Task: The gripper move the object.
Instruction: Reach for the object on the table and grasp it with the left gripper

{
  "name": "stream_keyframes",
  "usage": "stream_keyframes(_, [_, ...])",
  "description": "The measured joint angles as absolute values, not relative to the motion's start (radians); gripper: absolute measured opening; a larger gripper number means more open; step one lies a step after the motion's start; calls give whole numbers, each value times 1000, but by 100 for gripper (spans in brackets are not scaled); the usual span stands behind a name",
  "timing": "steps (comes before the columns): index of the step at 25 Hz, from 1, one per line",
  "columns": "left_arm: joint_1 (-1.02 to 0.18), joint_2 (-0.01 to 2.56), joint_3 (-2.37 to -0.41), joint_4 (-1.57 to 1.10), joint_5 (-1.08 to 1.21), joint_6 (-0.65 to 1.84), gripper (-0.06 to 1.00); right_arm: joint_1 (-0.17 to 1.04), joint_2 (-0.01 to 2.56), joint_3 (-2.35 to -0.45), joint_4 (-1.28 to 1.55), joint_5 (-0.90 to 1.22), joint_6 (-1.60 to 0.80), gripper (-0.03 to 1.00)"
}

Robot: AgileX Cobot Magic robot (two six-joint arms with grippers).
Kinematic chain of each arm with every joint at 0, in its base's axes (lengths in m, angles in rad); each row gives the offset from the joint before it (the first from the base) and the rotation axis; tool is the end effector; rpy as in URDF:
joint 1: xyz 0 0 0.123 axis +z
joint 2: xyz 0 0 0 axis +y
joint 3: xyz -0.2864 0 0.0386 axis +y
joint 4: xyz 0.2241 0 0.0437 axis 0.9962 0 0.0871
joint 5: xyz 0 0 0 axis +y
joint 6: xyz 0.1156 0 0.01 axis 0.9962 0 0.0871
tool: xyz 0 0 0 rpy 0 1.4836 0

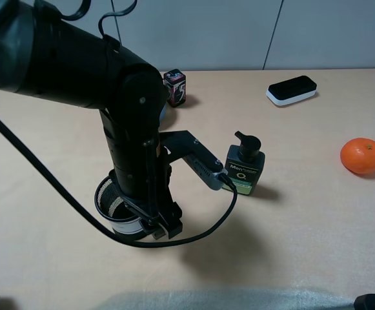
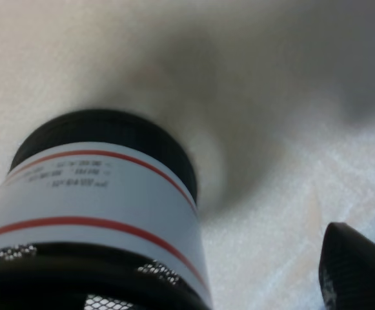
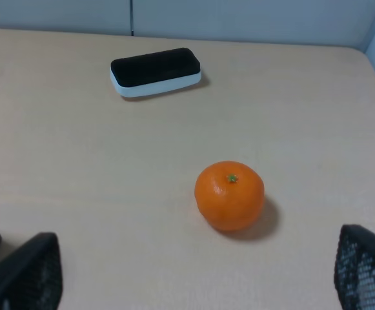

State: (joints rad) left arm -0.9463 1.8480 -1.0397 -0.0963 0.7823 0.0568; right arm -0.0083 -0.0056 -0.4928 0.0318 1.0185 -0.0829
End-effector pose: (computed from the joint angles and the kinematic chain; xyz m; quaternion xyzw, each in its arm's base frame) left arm 0.1748 -0.2560 0.1405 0.4510 0.8912 -0.0461 0.0153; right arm -0.0054 0.0032 0.2568 -0.0317 0.8418 -0.0087 0.5388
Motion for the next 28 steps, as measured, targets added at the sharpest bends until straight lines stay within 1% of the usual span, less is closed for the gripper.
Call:
stream_keyframes(19, [-946,1919,-1040,-100,776,56,72,-8,-6,-493,32,1020,-83,64])
stream_keyframes(21, [-946,1919,-1040,-100,776,56,68,-8,-6,-493,32,1020,-83,64])
stream_keyframes(28, [-946,1919,-1040,-101,776,56,49,-8,-6,-493,32,1020,-83,64])
